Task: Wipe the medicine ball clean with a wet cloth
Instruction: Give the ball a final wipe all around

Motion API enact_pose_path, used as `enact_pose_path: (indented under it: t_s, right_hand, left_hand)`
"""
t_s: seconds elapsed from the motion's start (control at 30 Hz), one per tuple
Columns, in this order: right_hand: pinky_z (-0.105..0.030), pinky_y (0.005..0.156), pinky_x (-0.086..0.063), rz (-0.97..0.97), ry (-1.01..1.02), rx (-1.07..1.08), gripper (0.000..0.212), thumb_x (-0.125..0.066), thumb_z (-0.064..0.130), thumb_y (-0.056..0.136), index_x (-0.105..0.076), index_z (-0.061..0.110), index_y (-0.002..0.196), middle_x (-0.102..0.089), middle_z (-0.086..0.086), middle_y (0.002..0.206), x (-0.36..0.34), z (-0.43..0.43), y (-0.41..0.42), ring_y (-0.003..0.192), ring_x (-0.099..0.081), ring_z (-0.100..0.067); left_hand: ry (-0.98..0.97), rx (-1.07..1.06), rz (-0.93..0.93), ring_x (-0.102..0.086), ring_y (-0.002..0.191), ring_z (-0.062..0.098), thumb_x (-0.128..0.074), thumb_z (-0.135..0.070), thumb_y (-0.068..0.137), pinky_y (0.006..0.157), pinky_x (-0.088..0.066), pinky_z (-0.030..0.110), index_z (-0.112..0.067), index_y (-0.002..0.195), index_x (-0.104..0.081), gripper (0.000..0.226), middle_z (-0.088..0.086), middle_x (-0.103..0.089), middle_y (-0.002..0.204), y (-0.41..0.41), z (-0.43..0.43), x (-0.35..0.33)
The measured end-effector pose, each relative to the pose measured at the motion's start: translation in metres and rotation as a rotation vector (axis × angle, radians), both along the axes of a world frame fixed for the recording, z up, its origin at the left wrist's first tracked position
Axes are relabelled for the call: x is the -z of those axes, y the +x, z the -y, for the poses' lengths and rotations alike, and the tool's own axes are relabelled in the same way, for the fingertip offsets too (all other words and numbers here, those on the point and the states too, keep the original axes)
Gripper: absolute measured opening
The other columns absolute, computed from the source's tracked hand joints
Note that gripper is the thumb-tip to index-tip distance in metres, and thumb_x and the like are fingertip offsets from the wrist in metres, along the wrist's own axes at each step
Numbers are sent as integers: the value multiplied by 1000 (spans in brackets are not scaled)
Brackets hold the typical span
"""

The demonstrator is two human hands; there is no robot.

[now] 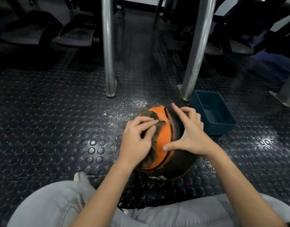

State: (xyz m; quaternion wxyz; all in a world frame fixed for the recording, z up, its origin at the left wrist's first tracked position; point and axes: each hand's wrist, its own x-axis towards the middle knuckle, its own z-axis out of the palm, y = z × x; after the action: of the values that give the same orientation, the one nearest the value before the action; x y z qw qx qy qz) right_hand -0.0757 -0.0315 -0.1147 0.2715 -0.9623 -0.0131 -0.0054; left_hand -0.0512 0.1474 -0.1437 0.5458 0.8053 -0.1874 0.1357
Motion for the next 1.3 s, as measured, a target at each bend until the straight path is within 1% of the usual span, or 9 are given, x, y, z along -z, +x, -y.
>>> enact_pose_path:
  t_s: [0.1,0.17,0.3,0.37,0.47,0.63,0.9,1.17,1.3]
  right_hand:
    - [-52,116,2,-77,3,26,133,-56,86,29,-14,41,147,2,12,156,-2,1,3,142,8,-7]
    - [-57,115,-4,-107,45,21,129,-60,84,32,-15,42,146,-3,15,157,-1,1,1,144,4,-11]
    - [-54,114,-14,-66,53,19,128,-61,85,35,-15,42,146,-10,21,153,3,-3,-9,143,-3,-12]
    - [-54,114,-14,-27,24,16,128,-60,86,36,-16,40,146,-10,23,152,4,-9,-12,142,-4,-11]
    - [-53,115,-13,-22,13,40,128,-57,86,35,-17,38,147,-11,22,152,3,-13,-12,141,-5,-10]
    - [-54,112,-18,6,-6,91,120,-49,82,40,-21,33,147,-17,17,152,1,-19,-4,141,-10,-13]
    - [-56,114,-11,-20,-51,86,130,-49,90,35,-14,37,148,-10,19,153,1,-29,-9,141,-3,-9]
    - [-54,111,-19,14,-28,147,117,-46,76,42,-20,32,147,-16,16,152,2,-26,-6,140,-10,-13]
    - [-55,114,-11,-44,-46,107,122,-64,82,48,-14,33,148,-9,17,154,-2,-32,-8,141,-2,-10]
  left_hand:
    - [32,33,72,-51,99,4,-58,-21,85,94,-30,7,-23,102,-73,23,-27,-55,100,-1,0,5]
    - [3,-24,-5,-54,100,8,-59,-17,88,93,-35,15,-18,102,-74,20,-18,-59,98,11,3,5]
    - [-159,-187,-539,-62,94,21,-54,-9,93,74,-42,23,-9,107,-71,21,4,-68,103,47,-7,14]
    - [-239,-197,-705,-63,90,24,-52,-10,95,76,-48,32,-8,109,-70,23,13,-67,113,51,-14,15]
    - [-201,-157,-531,-60,105,19,-56,-11,93,92,-45,29,-14,103,-72,19,0,-68,104,40,-9,2]
    - [86,88,-39,-55,97,11,-63,-10,87,93,-35,18,-19,92,-76,17,-18,-60,91,10,14,-19]
    - [-15,-80,-470,-58,106,13,-56,-17,94,86,-39,23,-19,105,-72,20,-6,-66,108,60,-14,-1]
    - [154,186,72,-47,89,-1,-60,-21,82,89,-27,4,-21,90,-77,18,-22,-58,90,8,9,-17]
    - [86,101,-84,-54,100,10,-62,-11,89,94,-35,16,-22,93,-75,17,-21,-58,92,31,1,-16]
